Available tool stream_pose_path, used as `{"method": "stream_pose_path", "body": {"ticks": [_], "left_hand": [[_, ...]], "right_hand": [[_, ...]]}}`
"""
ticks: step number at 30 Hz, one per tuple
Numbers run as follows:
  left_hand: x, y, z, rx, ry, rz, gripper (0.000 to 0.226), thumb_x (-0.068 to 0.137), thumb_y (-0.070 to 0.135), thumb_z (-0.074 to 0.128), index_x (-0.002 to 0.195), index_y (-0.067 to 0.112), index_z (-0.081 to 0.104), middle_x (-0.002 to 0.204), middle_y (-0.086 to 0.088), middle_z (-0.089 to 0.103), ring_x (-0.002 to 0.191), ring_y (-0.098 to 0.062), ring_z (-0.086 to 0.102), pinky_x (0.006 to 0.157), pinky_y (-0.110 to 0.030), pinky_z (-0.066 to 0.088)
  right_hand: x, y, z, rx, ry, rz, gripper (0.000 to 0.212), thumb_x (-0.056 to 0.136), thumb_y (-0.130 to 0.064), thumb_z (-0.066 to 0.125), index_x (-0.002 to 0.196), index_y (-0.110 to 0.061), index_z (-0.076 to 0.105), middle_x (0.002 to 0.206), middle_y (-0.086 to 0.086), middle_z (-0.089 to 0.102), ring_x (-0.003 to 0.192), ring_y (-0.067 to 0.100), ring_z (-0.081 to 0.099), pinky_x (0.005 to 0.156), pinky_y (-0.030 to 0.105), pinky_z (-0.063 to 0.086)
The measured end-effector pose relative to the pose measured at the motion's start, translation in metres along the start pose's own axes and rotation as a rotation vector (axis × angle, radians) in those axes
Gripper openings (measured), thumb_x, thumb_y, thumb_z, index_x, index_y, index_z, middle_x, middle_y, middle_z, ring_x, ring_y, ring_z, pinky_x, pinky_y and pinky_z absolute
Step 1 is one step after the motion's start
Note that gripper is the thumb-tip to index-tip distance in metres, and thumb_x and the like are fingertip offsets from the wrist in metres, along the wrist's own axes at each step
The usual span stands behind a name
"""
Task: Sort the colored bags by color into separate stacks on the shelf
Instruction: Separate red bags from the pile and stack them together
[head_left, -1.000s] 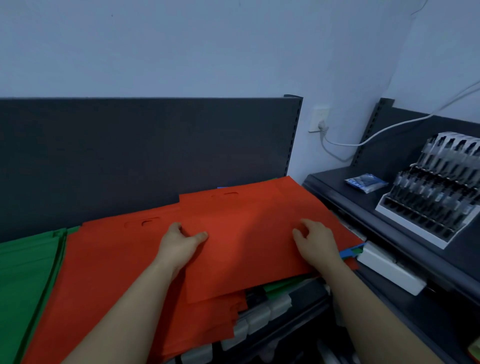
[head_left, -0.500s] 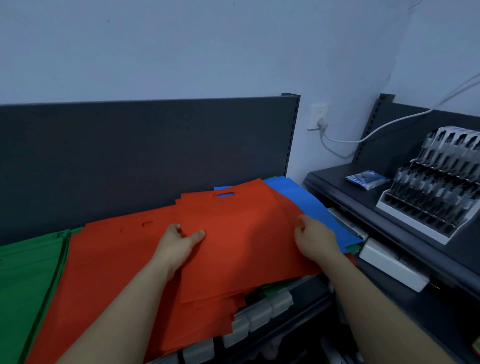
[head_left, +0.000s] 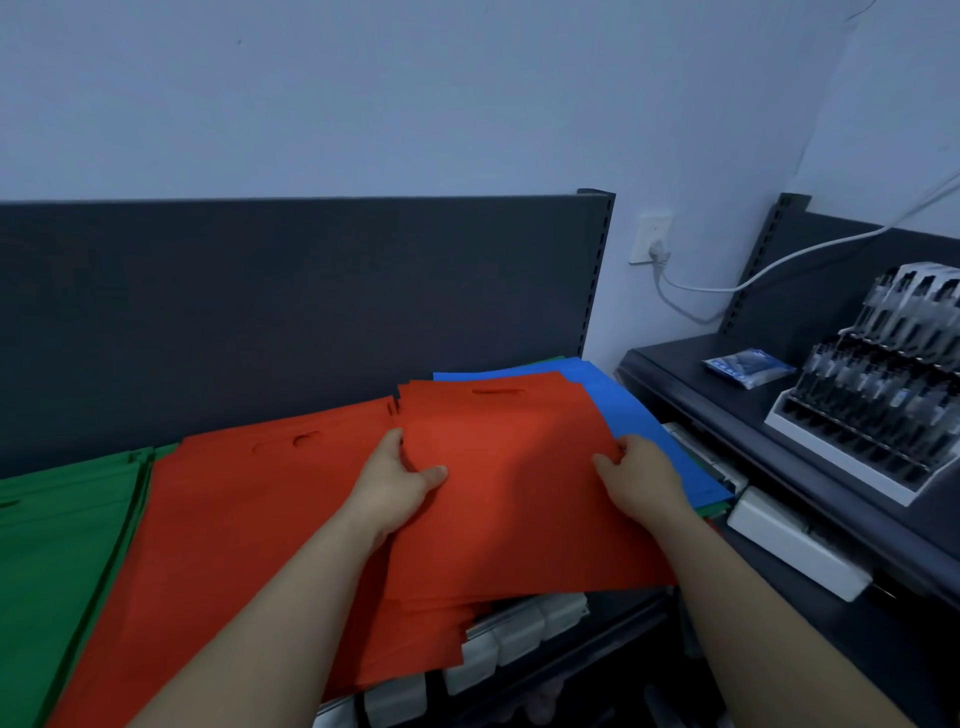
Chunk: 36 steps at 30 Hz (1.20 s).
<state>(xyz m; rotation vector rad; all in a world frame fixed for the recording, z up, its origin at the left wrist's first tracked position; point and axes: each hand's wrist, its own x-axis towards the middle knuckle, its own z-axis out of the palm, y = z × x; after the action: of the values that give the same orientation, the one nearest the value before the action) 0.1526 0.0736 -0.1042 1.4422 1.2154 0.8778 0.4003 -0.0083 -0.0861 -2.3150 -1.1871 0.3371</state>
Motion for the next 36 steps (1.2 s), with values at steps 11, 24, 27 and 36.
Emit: {"method": "stream_pose_path", "body": {"ticks": [11, 24, 27, 36], "left_hand": [[-0.020, 0.040, -0.073, -0.066, 0.215, 0.111, 0.046, 0.084, 0.009, 0.068, 0.124, 0.023, 0.051, 0.109, 0.002, 0.065, 0.097, -0.016, 0.064, 0.092, -0.037, 0.051], [-0.081, -0.026, -0.202, 0.306, 0.382, -0.189, 0.060, 0.080, 0.017, 0.070, 0.135, 0.012, 0.045, 0.114, -0.009, 0.064, 0.099, -0.027, 0.062, 0.087, -0.032, 0.049], [-0.085, -0.031, -0.207, 0.553, 0.388, -0.237, 0.055, 0.082, 0.028, 0.067, 0.129, 0.008, 0.047, 0.125, -0.016, 0.056, 0.112, -0.033, 0.055, 0.093, -0.035, 0.044], [-0.065, -0.003, -0.137, 0.499, 0.291, 0.021, 0.039, 0.085, 0.023, 0.066, 0.121, 0.009, 0.060, 0.116, -0.010, 0.066, 0.111, -0.026, 0.059, 0.094, -0.030, 0.044]], "right_hand": [[-0.022, -0.062, -0.001, 0.332, 0.101, -0.202, 0.021, 0.086, -0.029, 0.066, 0.100, -0.014, 0.060, 0.101, 0.006, 0.066, 0.095, 0.025, 0.062, 0.084, 0.037, 0.049], [-0.087, -0.150, 0.085, -0.009, -0.099, -0.309, 0.043, 0.084, -0.038, 0.066, 0.115, -0.010, 0.059, 0.098, 0.004, 0.067, 0.103, 0.026, 0.059, 0.094, 0.040, 0.045], [-0.096, -0.148, 0.090, -0.099, -0.082, -0.326, 0.045, 0.087, -0.039, 0.061, 0.125, -0.015, 0.056, 0.107, 0.000, 0.066, 0.111, 0.022, 0.057, 0.100, 0.041, 0.040], [-0.063, -0.084, 0.045, -0.171, 0.002, -0.224, 0.054, 0.095, -0.041, 0.051, 0.141, -0.012, 0.044, 0.145, 0.007, 0.045, 0.127, 0.026, 0.047, 0.106, 0.043, 0.038]]}}
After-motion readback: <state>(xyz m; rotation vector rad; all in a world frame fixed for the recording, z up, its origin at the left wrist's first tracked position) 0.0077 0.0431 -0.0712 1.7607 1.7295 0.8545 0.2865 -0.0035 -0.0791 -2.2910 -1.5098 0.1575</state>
